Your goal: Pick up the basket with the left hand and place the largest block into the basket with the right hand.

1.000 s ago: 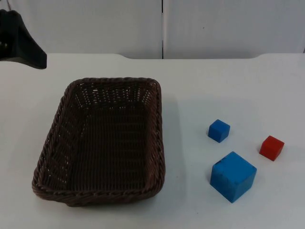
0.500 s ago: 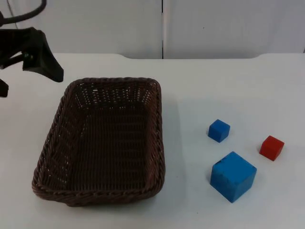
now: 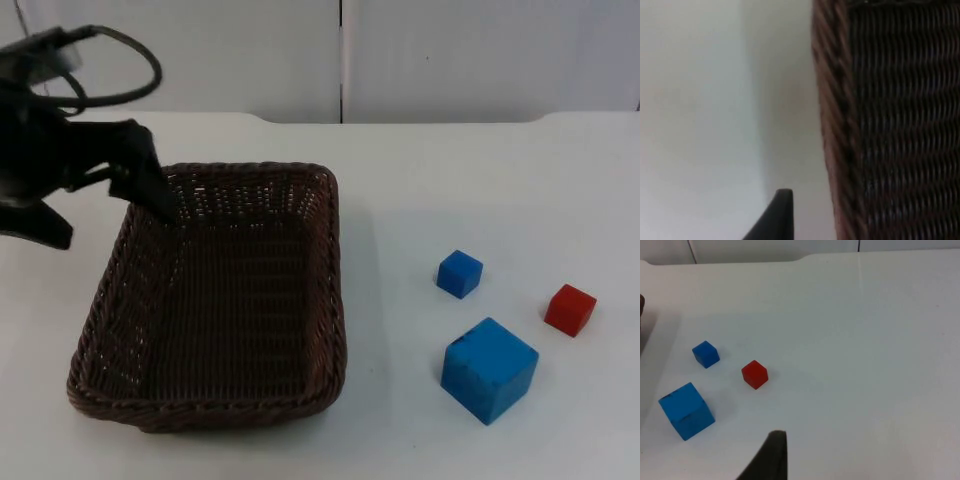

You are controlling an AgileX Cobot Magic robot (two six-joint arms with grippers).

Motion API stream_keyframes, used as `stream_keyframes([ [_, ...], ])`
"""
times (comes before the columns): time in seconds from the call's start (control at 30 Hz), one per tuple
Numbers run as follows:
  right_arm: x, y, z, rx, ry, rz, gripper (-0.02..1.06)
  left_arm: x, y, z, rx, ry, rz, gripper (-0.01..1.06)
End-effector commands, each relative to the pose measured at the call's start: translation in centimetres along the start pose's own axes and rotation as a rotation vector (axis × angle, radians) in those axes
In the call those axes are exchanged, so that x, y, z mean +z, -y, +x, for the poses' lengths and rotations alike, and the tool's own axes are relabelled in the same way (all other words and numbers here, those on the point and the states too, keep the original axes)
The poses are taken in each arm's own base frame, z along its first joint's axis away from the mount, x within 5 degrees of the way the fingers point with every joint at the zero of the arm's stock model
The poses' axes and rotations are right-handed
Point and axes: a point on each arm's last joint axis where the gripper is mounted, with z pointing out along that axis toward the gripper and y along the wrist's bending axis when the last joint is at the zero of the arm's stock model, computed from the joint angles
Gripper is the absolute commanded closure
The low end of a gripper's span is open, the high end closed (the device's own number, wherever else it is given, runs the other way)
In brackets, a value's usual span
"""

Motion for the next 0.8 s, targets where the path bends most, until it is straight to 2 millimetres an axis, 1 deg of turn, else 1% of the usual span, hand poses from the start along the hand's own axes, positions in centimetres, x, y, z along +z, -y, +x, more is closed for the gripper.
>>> stream_keyframes([
  [0.0, 0.0, 0.0, 0.0, 0.0, 0.006, 0.012, -0.01, 1.0, 0.7, -0.3, 0.027, -0.017, 0.005, 0.0],
  [0.07, 0.0, 0.0, 0.0, 0.0, 0.006, 0.012, -0.01, 2.0, 0.7, -0.5, 0.022, -0.036, 0.003, 0.0],
  [0.1, 0.0, 0.0, 0.0, 0.0, 0.006, 0.012, -0.01, 2.0, 0.7, -0.5, 0.022, -0.036, 0.003, 0.0],
  [0.2, 0.0, 0.0, 0.0, 0.0, 0.006, 0.012, -0.01, 3.2, 0.1, -0.5, -0.005, -0.051, -0.013, 0.0],
  [0.3, 0.0, 0.0, 0.0, 0.0, 0.006, 0.012, -0.01, 3.7, -0.3, -0.4, -0.012, -0.056, -0.024, 0.0],
  [0.4, 0.0, 0.0, 0.0, 0.002, 0.006, 0.012, -0.01, 4.5, -0.7, -0.3, -0.026, -0.061, -0.038, 0.0],
  [0.6, 0.0, 0.0, 0.0, 0.002, 0.006, 0.012, -0.01, 5.2, -1.1, -0.1, -0.032, -0.069, -0.047, 0.0],
  [0.73, 0.0, 0.0, 0.0, 0.002, 0.006, 0.012, -0.01, 6.2, -1.5, 0.2, -0.036, -0.093, -0.057, 0.09],
  [0.77, 0.0, 0.0, 0.0, 0.002, 0.006, 0.012, -0.01, 6.2, -1.5, 0.2, -0.036, -0.093, -0.057, 0.09],
])
